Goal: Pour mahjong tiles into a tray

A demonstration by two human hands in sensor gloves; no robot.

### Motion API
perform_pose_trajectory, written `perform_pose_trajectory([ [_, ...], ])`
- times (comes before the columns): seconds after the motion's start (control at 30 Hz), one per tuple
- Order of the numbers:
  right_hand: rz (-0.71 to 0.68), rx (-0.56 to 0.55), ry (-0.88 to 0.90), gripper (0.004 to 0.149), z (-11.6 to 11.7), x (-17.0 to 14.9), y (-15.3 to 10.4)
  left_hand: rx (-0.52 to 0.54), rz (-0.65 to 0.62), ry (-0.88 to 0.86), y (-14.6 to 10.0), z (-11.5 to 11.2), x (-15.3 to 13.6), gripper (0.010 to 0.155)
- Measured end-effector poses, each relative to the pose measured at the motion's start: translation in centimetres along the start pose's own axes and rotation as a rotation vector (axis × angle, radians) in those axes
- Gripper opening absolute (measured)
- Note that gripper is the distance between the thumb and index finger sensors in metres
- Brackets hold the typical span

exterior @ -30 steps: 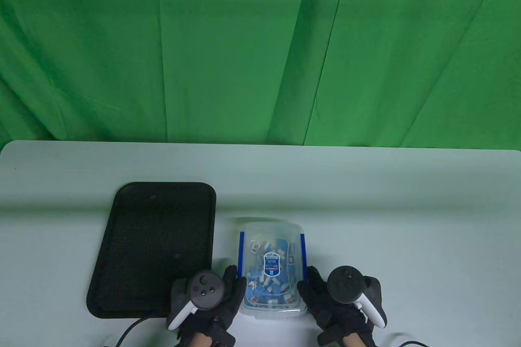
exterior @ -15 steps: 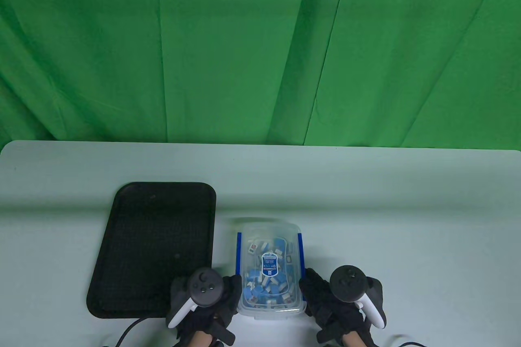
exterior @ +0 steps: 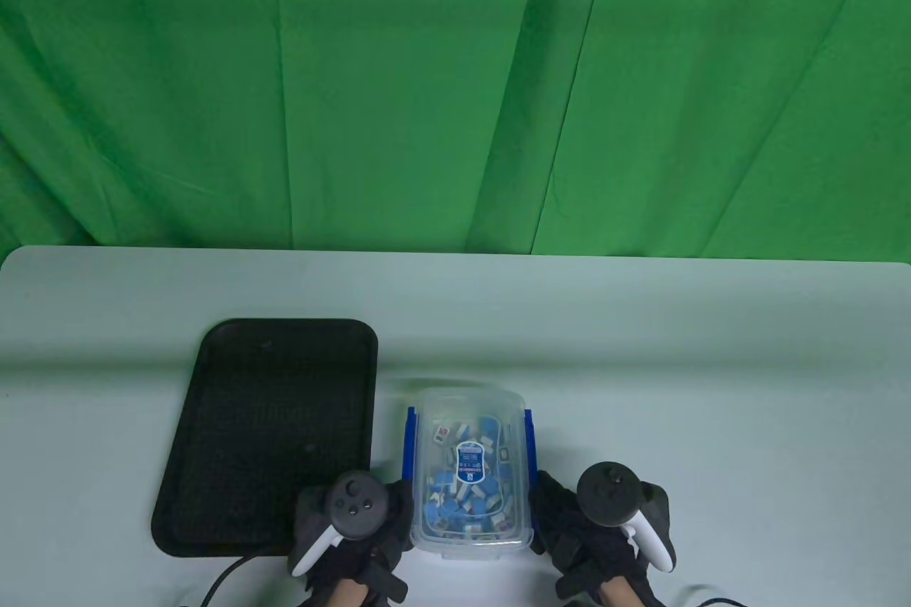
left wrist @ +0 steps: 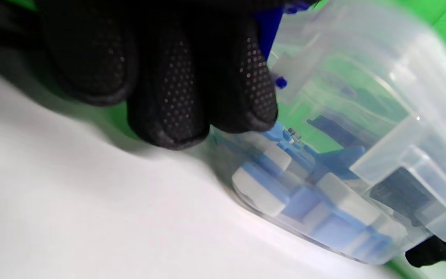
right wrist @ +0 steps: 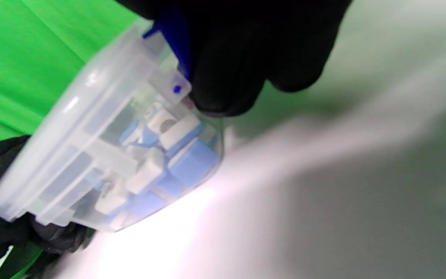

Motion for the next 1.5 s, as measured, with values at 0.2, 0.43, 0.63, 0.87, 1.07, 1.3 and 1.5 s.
perform_pose_trajectory([
  [0.2,0.019,0.066,0.061,0.059,-0.1,-0.8,0.4,-0.007,0.017,0.008,0.0,0.0,-0.1,0.067],
  [0.43,0.032,0.036,0.03,0.059,-0.5,-1.1,0.4,-0.001,0.028,-0.006,-0.1,0.2,-0.3,0.065],
  [0.63,0.055,-0.017,-0.031,0.058,-1.0,-1.4,0.4,0.095,0.038,0.151,-0.6,1.1,0.3,0.06],
  [0.87,0.105,-0.083,-0.167,0.057,-1.0,-1.4,0.3,0.151,0.052,0.263,-0.8,1.5,0.8,0.057],
  [1.07,0.117,-0.158,-0.282,0.058,-1.1,-1.0,0.1,0.229,0.083,0.397,-1.2,2.2,1.1,0.056],
  [1.3,0.1,-0.31,-0.377,0.059,-2.1,-0.3,-0.7,0.32,0.035,0.383,-2.1,3.3,2.0,0.063],
  [1.5,0.05,-0.336,-0.442,0.061,-2.9,3.1,-1.1,0.272,0.001,0.322,-1.6,3.9,3.9,0.065],
])
Point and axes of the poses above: the tracker on the back of each hand, its own x axis roughly to the thumb side, its own y axis roughly from the wrist to the fingertips, z = x × y, the point moved 5 cm from there along y, roughly from the wrist to the fingertips, and after that the axes turned 7 degrees about z, right-handed, at the moved point
